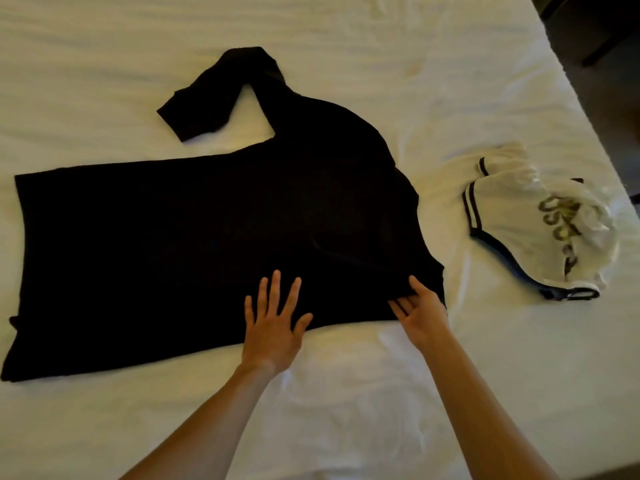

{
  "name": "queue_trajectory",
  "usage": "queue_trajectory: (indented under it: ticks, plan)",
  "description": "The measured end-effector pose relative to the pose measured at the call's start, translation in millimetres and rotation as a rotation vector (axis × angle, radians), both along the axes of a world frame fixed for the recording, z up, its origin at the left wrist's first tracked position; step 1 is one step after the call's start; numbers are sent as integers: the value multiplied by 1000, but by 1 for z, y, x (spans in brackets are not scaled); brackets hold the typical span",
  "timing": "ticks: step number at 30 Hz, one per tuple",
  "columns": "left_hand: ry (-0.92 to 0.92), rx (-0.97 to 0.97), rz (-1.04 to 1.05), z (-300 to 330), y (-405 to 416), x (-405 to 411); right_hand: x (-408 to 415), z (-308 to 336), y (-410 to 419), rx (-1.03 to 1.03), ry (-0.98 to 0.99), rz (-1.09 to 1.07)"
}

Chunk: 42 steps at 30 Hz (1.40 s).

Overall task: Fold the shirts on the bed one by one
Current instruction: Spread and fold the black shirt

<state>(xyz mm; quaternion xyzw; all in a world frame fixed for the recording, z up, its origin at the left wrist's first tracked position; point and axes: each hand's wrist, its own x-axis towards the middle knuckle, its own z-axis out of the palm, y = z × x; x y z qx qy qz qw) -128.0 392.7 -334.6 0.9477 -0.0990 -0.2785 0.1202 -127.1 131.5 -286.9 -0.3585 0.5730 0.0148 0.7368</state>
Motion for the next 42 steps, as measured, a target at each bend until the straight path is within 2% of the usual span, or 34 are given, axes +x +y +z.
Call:
queue_trajectory:
  ticks: [2,3,4,5,6,8,9,11,13,16,17,20,24,27,31,32,35,37,40,42]
  plan:
    - [15,21,-8,-2,-2,1,-16,1,-1,-88,29,-109]
    - [19,22,-10,-3,-2,1,-22,0,2,-182,61,-176]
    - [17,22,-9,-3,-3,2,-25,0,11,-377,124,-206]
    - [8,23,-10,-4,-3,2,-26,5,25,-636,160,-166]
    - [-5,24,-10,-4,-3,1,-25,11,42,-879,100,-59]
    - [-30,10,8,-4,-3,1,-19,13,80,-1212,-194,321]
    - [-43,4,13,-4,-3,0,-14,11,95,-1282,-341,534]
    - [-104,31,-32,-5,-2,-1,1,8,119,-1236,-540,866]
    - [-184,70,-110,-5,5,-2,19,2,133,-1144,-598,1055]
    - [-227,70,-102,-6,29,0,34,-23,143,-1062,-538,1292]
    - [-242,78,-72,-7,41,3,33,-35,142,-1129,-483,1407]
    - [-255,128,16,-7,95,14,20,-67,141,-1588,-274,1753]
    - [-271,223,167,-3,201,22,13,-86,146,-1752,-216,1710]
    - [-265,274,138,9,252,19,13,-86,149,-1764,-217,1705]
    - [-182,269,596,18,237,36,22,-64,155,-1710,-226,1686]
    - [-188,265,636,23,232,41,26,-56,159,-1661,-259,1677]
    - [-361,135,527,38,201,93,82,-28,140,-1559,-447,1504]
    - [-460,-19,415,49,174,134,136,-8,117,-1590,-489,1339]
    - [-508,-230,292,61,130,195,214,10,78,-1627,-358,1110]
    - [-430,-298,235,65,104,231,259,13,53,-1561,-203,1106]
